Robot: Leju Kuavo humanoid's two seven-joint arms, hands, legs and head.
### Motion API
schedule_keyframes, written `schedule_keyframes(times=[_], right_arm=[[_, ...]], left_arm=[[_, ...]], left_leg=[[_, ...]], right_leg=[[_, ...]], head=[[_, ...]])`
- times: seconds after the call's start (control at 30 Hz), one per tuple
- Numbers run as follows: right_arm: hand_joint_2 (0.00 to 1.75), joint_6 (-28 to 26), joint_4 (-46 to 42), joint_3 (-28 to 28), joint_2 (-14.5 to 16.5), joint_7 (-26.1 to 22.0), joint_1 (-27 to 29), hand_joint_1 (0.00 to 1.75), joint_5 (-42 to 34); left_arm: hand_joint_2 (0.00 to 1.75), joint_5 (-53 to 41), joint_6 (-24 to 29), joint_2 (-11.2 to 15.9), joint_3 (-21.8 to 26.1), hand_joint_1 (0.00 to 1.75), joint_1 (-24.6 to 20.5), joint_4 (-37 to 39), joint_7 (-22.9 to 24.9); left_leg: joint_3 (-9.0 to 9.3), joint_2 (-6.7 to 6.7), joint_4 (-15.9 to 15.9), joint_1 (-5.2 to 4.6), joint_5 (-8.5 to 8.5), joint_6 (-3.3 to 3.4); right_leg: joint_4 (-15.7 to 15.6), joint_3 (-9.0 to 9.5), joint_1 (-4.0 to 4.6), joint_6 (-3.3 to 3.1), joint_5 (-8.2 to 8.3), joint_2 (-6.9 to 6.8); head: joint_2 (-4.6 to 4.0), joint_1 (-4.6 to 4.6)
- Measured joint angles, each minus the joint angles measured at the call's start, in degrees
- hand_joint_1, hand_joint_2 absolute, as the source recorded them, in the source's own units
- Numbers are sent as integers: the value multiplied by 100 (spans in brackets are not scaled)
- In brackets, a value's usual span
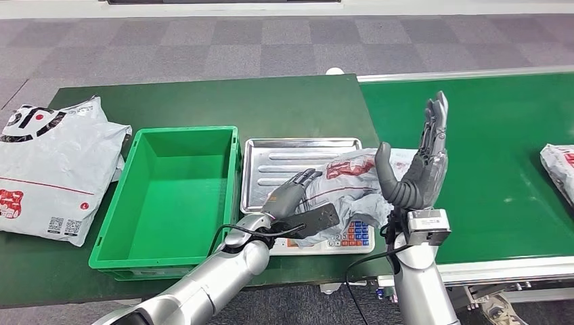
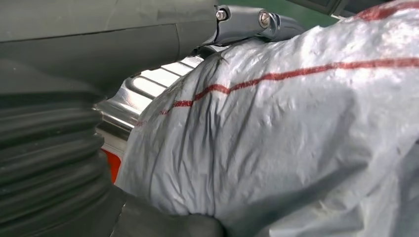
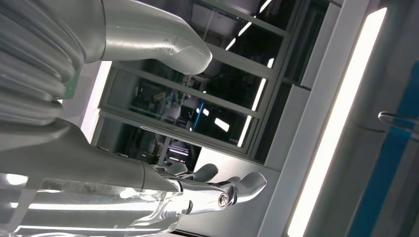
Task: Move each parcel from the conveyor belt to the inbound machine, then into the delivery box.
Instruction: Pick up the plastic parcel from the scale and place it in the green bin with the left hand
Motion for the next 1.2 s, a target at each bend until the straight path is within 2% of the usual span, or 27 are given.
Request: schedule_keyframes(times=[0.07,0.23,0.4,0.53,0.73,0.83,1.0,1.2], right_arm=[[175,17,21,0,12,0,-16,0,45],[175,116,30,0,75,0,-22,0,141],[175,116,31,0,112,0,-22,0,147],[175,86,45,0,140,0,-24,0,139],[175,21,124,0,145,0,-39,0,58],[175,-9,150,0,144,0,-39,0,8],[175,-20,153,0,143,0,-34,0,-45],[175,-20,155,0,143,0,-34,0,-56]], left_arm=[[175,20,216,0,-4,175,5,26,-75],[175,4,1214,0,-4,175,51,44,-471],[175,18,1566,0,19,175,102,43,-634],[175,457,2008,0,175,175,222,-63,-1173],[175,1632,2318,6,598,175,425,-511,-2271],[175,1994,2549,51,873,175,460,-704,-2637],[175,2148,2730,227,1386,175,464,-1001,-2820],[175,2153,2730,306,1599,175,478,-1159,-2836]], left_leg=[[0,0,0,0,2,-1],[-1,0,0,0,3,-2],[-4,0,0,0,4,-3],[-10,-2,0,0,4,-3],[-25,-4,0,0,4,-3],[-27,-3,0,0,4,-3],[-27,-6,0,2,7,-3],[-31,-12,0,1,9,-3]], right_leg=[[0,-1,0,-1,1,1],[0,-3,0,-2,2,1],[2,-5,0,-2,2,1],[2,-11,0,-2,2,-1],[3,-24,0,-2,2,-3],[4,-27,1,-2,2,-2],[6,-29,2,-2,2,-7],[7,-30,0,-2,2,-11]], head=[[-1,0],[0,-1],[-1,0],[-1,0],[-1,0],[-2,0],[0,-2],[-1,0]])
